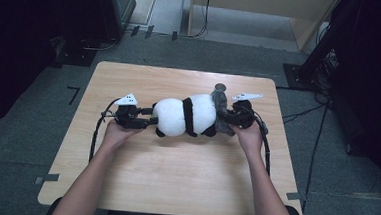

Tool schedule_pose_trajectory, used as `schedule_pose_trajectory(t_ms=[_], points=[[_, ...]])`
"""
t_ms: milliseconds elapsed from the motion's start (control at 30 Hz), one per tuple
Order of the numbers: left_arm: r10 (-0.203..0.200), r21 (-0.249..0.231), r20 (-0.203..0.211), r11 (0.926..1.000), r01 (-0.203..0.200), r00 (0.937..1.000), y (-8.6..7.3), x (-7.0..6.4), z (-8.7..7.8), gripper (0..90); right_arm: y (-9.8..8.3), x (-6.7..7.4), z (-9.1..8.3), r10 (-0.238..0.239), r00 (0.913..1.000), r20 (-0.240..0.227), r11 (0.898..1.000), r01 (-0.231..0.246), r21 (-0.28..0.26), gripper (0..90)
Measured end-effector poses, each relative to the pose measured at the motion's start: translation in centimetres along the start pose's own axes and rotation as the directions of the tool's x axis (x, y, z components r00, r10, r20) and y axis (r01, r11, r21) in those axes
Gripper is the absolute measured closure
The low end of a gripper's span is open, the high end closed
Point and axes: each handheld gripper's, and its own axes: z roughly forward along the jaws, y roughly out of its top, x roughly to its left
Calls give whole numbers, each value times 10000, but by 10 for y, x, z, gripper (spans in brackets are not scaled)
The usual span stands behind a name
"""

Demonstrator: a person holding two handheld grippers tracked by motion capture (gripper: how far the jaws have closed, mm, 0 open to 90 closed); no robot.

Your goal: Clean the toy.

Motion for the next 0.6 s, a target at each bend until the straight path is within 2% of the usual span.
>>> schedule_pose_trajectory(t_ms=[100,200,333,467,600], points=[[245,-40,-39,9997,-246,9997,0,-4,2,266,0,3,3,-89,9998,-150,10000,89,36,769],[65,-138,-79,9999,-66,9999,-1,-3,3,239,1,3,4,-150,9997,-180,9999,150,10,773],[-45,-145,99,9999,46,9999,-1,-4,4,235,1,3,6,-30,9996,-295,10000,28,-66,779],[191,-159,232,9997,-188,9995,-1,-6,3,236,4,4,9,-42,9995,-312,10000,42,-6,781],[423,-210,347,9989,-416,9985,-4,-7,1,235,7,6,11,-284,9992,-296,9996,286,78,782]])
